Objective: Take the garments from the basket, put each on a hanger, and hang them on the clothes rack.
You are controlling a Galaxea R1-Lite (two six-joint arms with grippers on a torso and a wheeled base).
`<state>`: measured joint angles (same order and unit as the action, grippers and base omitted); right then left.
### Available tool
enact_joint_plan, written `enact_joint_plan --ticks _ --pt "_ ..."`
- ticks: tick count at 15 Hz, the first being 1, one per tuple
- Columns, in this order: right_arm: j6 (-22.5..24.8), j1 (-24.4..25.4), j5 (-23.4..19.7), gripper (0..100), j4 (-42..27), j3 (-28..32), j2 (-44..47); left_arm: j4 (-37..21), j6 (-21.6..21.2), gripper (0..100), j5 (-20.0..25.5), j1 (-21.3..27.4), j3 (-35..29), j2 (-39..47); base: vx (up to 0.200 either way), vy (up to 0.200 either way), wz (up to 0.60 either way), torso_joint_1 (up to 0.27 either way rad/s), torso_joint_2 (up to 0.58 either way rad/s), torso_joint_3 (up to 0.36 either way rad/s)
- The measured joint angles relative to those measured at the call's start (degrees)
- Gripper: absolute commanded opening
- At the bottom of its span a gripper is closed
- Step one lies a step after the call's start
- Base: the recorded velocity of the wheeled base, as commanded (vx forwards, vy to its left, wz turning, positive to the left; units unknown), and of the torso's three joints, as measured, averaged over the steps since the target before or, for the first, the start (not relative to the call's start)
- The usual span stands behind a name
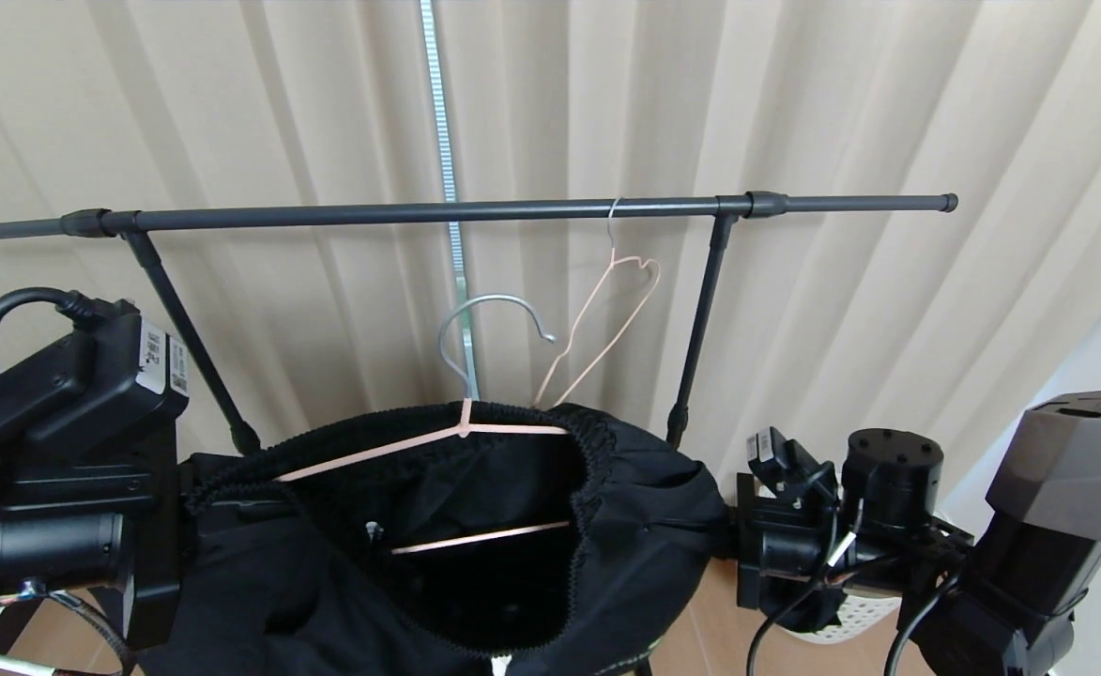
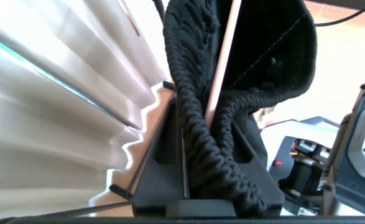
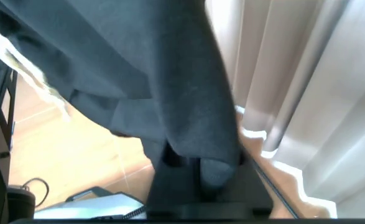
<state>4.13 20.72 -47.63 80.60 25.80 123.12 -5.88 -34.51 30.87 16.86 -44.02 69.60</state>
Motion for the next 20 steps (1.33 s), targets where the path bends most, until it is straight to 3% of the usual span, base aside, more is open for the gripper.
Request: enact_joint_plan --ticks 4,10,11,13,17,20 --pt "-0.7 -2.8 0.0 0 0.0 0.1 -2.5 0.0 2.7 0 0.0 -2.5 0.7 -1.8 0.0 0.0 0.0 0.0 0.0 0.0" --pt "-0.6 -2.1 0.0 0 -0.4 -0.6 -3.6 0.0 4.2 0 0.0 -3.0 0.8 -2.8 0.0 0.0 0.0 0.0 0.0 0.0" --pt "-0.1 -1.7 0.0 100 -0.2 -1.2 -3.6 0.0 4.7 0 0.0 -3.0 0.8 -2.8 0.0 0.0 0.0 0.0 0.0 0.0" --pt "1.4 -1.3 0.1 100 -0.2 -1.9 -3.8 0.0 6.1 0 -0.1 -3.1 0.8 -2.8 0.0 0.0 0.0 0.0 0.0 0.0" --pt "8.8 -1.2 0.1 100 -0.2 -3.0 -3.9 0.1 6.9 0 -0.1 -4.7 1.3 -2.9 0.0 0.0 0.0 0.0 0.0 0.0" --pt "9.1 -1.4 0.2 100 -0.3 -3.2 -5.0 0.1 6.9 0 -0.1 -7.5 1.7 -2.9 0.0 0.0 0.0 0.0 0.0 0.0"
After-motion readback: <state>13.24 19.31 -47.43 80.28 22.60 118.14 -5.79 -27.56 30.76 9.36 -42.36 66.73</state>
